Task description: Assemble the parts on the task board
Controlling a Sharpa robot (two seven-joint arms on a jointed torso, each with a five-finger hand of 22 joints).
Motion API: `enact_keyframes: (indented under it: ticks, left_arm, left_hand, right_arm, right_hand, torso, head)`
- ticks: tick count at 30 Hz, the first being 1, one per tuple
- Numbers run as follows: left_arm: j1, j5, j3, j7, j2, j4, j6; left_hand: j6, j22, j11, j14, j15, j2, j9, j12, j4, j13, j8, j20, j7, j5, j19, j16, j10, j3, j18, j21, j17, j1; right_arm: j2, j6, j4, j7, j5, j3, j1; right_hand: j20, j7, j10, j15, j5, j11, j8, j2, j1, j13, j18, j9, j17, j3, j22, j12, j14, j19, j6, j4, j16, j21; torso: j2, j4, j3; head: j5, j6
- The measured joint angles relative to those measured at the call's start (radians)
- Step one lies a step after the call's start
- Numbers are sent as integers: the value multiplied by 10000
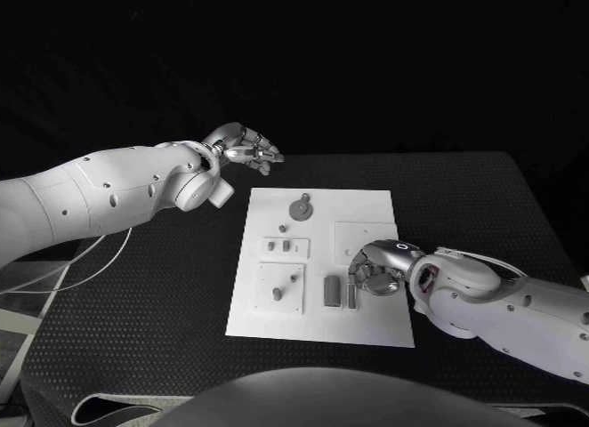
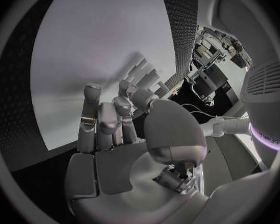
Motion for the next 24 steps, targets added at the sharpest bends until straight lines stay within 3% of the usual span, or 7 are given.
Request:
enact_keyframes:
  ticks: [10,16,20,24]
  left_arm:
    - [0,0,0,0,11,-3,6]
    - [0,0,0,0,13,-7,6]
    - [-3,0,0,7,23,-14,5]
    - [-3,30,0,37,41,-81,0]
  left_hand:
    - [0,0,0,0,0,0,0,0,0,0,0,0,0,0,0,0,0,0,-6,0,7,0]
    - [0,0,0,0,0,0,1,-1,0,1,0,0,0,0,0,-38,0,0,-14,0,6,0]
    - [0,0,0,0,0,0,1,-1,0,2,0,0,0,0,0,-39,0,0,-19,0,6,0]
    - [0,-8,0,0,0,0,1,8,0,2,46,0,0,0,0,-39,0,0,-23,0,18,0]
  right_arm:
    - [-47,-134,8,0,-67,-16,-25]
    - [-224,-479,18,88,87,-29,-42]
    - [-371,-883,40,418,662,0,32]
    - [-398,-1269,-104,1090,1774,201,296]
  right_hand:
    - [2,2,0,-15,0,0,-1,1,-1,1,1,23,-1,0,0,0,22,1,1,0,0,0]
    - [16,29,0,-24,0,0,0,1,-1,-4,2,32,-1,-29,0,0,38,16,28,29,0,0]
    - [17,33,0,-23,0,0,0,1,-1,-15,2,32,-1,-28,0,-1,40,16,24,29,0,0]
    - [17,92,0,-10,0,1,1,1,-1,-51,3,32,-1,-29,0,-44,52,16,-36,29,0,0]
  torso:
    - [-4,0,-2]
    - [-6,1,-10]
    - [-12,0,-13]
    - [-28,-5,-14]
  head:
    - [-12,0]
    - [-24,23]
    - [-44,162]
    - [-85,394]
